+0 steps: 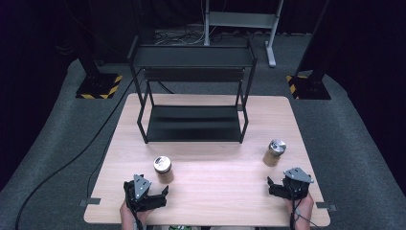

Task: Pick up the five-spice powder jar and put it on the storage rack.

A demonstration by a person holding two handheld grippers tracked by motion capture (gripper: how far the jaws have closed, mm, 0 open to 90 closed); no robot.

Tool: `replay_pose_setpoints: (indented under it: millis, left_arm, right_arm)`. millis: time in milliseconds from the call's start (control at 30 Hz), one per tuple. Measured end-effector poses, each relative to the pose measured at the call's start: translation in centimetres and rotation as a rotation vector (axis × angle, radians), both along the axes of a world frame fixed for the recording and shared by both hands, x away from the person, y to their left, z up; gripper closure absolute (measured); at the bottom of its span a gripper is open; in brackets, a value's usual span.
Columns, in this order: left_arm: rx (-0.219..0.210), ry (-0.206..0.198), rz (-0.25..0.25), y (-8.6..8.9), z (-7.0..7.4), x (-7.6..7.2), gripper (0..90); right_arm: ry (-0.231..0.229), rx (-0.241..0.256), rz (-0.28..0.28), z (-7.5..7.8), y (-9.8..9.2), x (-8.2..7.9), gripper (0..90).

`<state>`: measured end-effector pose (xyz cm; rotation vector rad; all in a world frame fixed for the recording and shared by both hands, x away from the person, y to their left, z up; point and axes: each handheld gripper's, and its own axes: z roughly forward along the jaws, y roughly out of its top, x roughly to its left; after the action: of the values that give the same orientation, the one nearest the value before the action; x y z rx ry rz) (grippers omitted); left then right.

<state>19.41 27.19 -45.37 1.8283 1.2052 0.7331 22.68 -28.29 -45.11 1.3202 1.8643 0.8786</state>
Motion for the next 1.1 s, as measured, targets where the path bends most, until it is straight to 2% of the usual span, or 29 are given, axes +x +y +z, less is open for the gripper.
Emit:
replay_pose_setpoints:
  millis: [300, 567, 867, 1100]
  left_arm:
    - [0.024, 0.022, -0.027, -1.1, 0.6, 1.5, 0.0]
    - [0.043, 0.024, -0.025, -1.9, 1.1, 2.9, 0.0]
    - [0.033, 0.036, -0.021, -2.3, 0.6, 4.0, 0.0]
    - [0.021, 0.029, -0.027, -2.3, 0.5, 4.4, 0.0]
  right_arm:
    - [-0.028, 0.039, -0.031, -0.3, -0.3, -0.5, 0.0]
    - [-0.030, 0.054, -0.027, -0.4, -0.7, -0.5, 0.0]
    - [-0.029, 0.059, -0.027, -0.4, -0.7, -0.5, 0.0]
    - [-0.030, 0.056, -0.033, -0.4, -0.6, -0.6, 0.0]
